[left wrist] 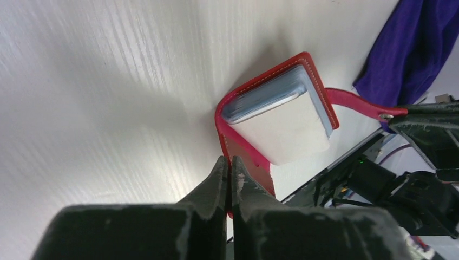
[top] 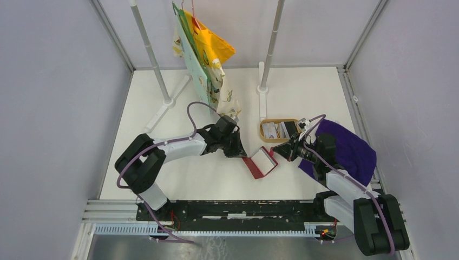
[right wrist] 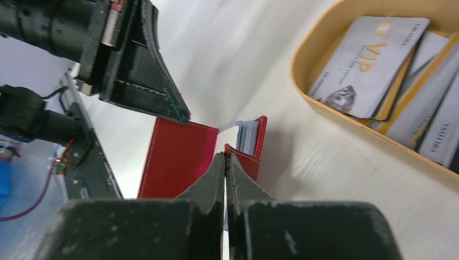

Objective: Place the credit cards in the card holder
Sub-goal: Open the card holder at the center of the board.

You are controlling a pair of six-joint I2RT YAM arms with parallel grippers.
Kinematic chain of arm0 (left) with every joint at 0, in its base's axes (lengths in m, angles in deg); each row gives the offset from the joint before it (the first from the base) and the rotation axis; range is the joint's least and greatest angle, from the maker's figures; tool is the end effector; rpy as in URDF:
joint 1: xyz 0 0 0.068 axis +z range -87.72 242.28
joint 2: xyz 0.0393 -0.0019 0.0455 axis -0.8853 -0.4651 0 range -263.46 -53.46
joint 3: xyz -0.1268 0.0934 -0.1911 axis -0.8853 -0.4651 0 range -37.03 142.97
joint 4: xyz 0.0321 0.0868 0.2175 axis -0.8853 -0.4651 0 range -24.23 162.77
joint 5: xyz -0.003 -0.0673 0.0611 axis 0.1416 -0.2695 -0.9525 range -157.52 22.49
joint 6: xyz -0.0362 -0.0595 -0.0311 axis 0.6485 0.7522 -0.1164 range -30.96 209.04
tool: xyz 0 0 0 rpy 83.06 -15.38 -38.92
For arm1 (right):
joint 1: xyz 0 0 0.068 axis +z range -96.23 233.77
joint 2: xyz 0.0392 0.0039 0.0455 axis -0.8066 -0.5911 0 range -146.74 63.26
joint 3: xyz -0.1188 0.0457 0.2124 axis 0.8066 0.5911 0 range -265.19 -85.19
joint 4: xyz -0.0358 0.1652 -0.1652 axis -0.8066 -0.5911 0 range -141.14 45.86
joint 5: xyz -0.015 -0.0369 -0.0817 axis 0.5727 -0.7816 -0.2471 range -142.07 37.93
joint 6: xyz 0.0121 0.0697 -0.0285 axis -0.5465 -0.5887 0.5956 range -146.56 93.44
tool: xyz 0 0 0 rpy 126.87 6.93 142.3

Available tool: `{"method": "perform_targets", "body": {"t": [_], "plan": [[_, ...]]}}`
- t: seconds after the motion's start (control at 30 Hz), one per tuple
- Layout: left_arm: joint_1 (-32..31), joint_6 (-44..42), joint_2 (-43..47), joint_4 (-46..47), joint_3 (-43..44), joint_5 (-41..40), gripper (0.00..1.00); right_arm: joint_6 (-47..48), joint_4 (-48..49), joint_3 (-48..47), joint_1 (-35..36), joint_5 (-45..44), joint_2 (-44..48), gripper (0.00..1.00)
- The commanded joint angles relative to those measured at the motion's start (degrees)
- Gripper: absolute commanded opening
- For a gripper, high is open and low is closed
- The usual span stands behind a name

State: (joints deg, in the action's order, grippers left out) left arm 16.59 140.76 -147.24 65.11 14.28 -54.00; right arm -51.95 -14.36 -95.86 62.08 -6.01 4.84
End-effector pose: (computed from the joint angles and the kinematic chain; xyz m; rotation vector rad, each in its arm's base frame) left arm 0.2159 -0.2430 0.1429 -0.0261 2.6990 -0.9456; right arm 0.1906 0.0748 0.1583 -0.2923 1.9252 1.1492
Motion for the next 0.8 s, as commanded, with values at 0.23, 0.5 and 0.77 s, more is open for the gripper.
{"method": "perform_targets", "body": {"t": [0.23,0.5,0.77], "plan": [[-0.10,-22.29,-1.59,-2.46,2.58,-5.12,0.02,28.27,-19.42,-6.46,-0.56,-10.35,3.72,0.10],[-0.11,-27.03,-2.48,1.23,1.21,-5.87,0.02,53.39,-35.10,-12.60,-0.50,-19.06,2.24,0.39],[-0.10,-27.60,-3.50,4.40,-0.24,-6.54,0.02,70.96,-55.88,-21.74,-0.31,11.48,-2.96,0.77]]}}
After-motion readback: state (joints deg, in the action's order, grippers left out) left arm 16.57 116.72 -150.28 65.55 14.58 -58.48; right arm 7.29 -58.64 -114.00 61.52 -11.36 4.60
